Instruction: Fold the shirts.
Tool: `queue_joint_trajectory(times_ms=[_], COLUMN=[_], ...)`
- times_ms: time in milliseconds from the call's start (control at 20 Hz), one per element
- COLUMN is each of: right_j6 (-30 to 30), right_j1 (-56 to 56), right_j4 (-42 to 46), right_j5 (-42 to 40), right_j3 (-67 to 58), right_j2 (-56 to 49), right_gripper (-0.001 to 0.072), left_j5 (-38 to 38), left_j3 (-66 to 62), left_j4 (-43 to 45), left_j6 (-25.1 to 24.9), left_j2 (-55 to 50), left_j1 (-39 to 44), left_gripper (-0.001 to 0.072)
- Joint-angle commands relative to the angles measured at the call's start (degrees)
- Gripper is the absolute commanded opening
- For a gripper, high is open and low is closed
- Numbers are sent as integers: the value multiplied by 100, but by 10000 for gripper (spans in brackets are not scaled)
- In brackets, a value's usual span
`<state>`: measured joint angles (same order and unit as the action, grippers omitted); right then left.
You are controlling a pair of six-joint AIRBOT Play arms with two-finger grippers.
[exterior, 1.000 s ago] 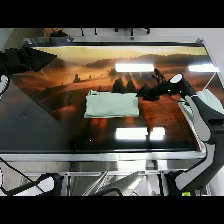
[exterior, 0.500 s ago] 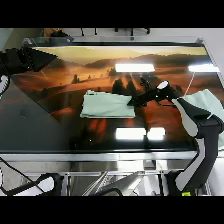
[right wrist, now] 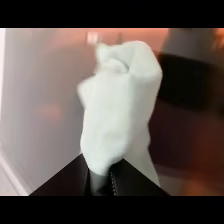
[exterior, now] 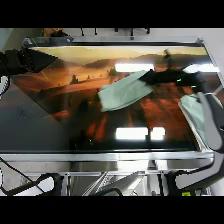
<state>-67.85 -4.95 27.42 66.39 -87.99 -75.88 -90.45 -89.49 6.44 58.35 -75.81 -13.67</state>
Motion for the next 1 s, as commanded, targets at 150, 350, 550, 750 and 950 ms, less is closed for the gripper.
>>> queue_joint_trajectory(times_ms=[150, 350, 550, 750, 950], right_j6=[-1340, -2234, -2669, -2645, -2474], right_j1=[-2188, -3604, -4529, -5018, -5038], right_j4=[-22, -17, -28, -96, -175], right_j5=[-11, 448, 789, 780, 682], right_j3=[-107, -105, -107, -107, -120], right_j2=[1290, 1585, 1917, 2149, 2159], right_gripper=[24, 24, 24, 24, 24], left_j5=[-111, -111, -114, -116, -111], left_j3=[-4, -4, -4, -4, -4], left_j4=[2, 2, 4, 9, 9], left_j6=[-2, -4, -46, -46, -46], left_j2=[2, 0, -4, -22, -22], left_j1=[-7, -7, -7, -7, -7], left_gripper=[22, 22, 22, 22, 22])
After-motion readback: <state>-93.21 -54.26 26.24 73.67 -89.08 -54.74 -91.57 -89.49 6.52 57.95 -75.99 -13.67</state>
